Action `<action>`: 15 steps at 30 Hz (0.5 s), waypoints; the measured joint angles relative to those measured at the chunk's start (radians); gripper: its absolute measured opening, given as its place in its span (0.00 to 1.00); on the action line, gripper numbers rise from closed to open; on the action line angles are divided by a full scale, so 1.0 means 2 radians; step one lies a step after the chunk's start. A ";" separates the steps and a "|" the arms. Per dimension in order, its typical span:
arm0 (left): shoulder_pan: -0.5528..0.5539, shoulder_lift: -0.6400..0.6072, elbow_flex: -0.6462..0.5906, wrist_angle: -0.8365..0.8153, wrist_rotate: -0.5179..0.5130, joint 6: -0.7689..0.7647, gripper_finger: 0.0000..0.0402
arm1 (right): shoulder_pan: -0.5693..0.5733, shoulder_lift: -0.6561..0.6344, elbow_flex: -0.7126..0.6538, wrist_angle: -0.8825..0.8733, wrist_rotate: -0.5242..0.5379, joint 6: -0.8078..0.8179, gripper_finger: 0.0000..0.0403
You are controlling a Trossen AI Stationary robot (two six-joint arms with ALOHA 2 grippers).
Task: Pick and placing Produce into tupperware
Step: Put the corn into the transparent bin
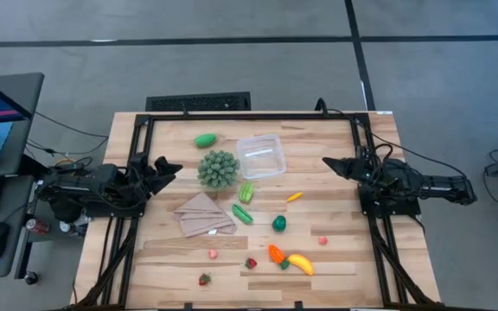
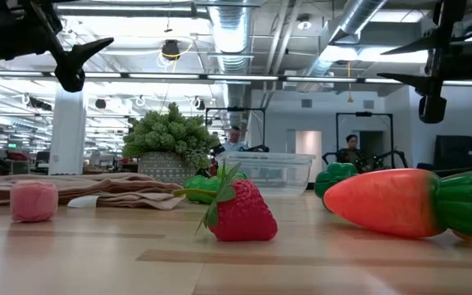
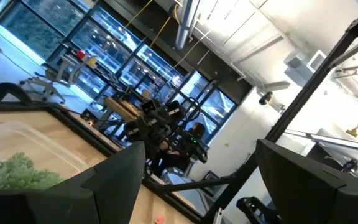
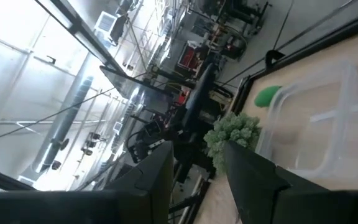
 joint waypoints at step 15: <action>0.000 0.000 0.000 -0.110 -0.223 -0.021 0.74 | 0.011 0.000 0.000 -0.006 -0.002 -0.043 0.34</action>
